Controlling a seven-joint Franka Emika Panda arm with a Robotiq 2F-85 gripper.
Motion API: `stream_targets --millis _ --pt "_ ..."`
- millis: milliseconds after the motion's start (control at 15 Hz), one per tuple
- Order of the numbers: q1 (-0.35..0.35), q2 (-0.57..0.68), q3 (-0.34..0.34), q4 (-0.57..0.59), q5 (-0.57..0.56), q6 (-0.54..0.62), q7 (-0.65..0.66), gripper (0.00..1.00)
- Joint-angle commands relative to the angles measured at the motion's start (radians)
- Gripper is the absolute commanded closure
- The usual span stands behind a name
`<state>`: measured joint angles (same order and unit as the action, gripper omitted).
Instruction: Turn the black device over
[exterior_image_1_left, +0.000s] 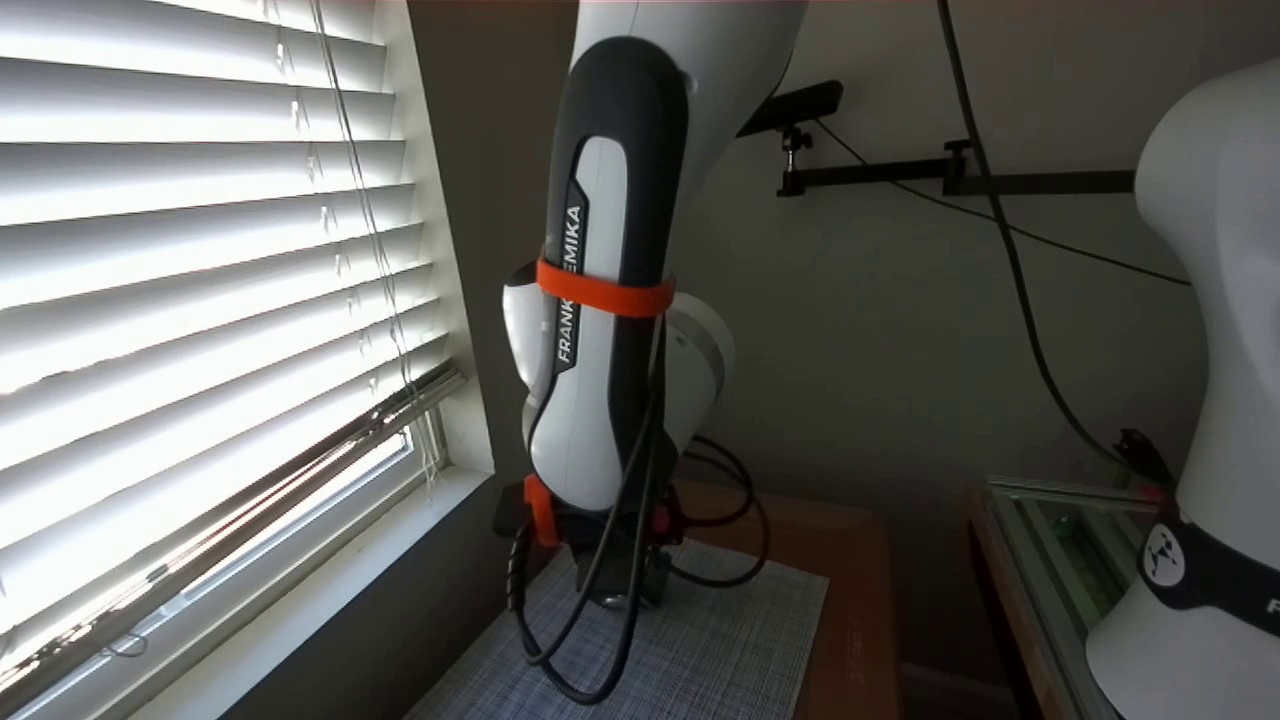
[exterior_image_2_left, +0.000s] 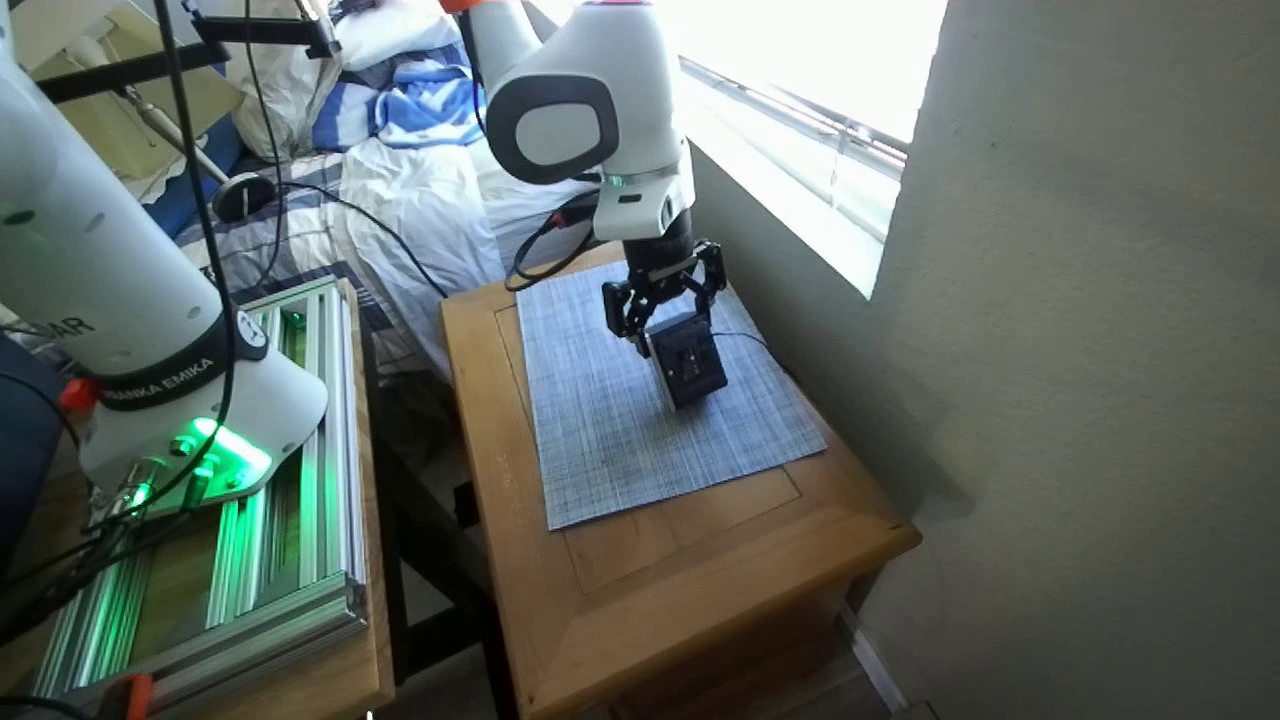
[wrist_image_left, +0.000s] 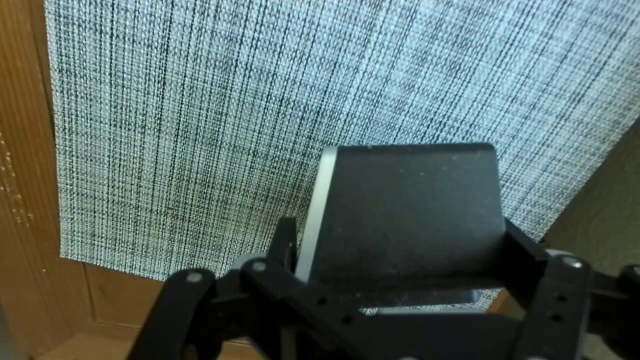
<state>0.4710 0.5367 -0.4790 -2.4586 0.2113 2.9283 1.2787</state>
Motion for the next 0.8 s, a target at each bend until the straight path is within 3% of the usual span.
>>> stream_targets --millis 0,600,667,733 --pt "0.011 -0.003 -0.006 -0.001 -0.058 -0.008 0.069 0.32" --pt "0.148 0.062 -0.101 0.006 -0.139 0.01 0.214 0.32" --pt "0.14 0.054 -0.091 0.004 -0.133 0.009 0.21 0.02" --pt "0.139 0.051 -0.089 0.004 -0.131 0.008 0.212 0.01"
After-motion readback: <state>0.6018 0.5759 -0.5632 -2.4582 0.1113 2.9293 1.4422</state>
